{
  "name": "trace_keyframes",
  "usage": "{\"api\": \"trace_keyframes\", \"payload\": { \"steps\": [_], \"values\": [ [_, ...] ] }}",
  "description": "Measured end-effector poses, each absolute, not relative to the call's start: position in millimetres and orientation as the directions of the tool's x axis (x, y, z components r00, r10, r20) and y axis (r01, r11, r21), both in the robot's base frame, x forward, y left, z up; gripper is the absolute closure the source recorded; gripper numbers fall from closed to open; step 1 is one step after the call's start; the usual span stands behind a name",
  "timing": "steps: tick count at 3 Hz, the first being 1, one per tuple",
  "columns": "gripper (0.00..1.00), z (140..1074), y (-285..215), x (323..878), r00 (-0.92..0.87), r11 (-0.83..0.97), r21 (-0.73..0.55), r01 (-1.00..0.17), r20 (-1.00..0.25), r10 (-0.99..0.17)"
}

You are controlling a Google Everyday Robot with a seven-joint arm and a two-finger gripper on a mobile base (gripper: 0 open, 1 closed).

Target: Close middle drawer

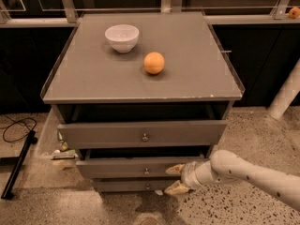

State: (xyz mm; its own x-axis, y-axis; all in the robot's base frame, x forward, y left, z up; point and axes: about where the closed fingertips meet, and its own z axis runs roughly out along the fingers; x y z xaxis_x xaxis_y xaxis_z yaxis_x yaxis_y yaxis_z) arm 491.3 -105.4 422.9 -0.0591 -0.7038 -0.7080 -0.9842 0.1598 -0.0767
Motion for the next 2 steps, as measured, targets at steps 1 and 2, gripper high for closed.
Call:
{"api": "trace_keyframes", "payload": {
  "steps": [1, 2],
  "values": [
    [0.15, 423, -105, 491, -0.059, 0.16, -0.076, -0.984, -0.708, -0.704],
    [0.0, 411, -109, 501, -0.076, 0.161, -0.057, -0.985, -0.7, -0.71]
  ]
}}
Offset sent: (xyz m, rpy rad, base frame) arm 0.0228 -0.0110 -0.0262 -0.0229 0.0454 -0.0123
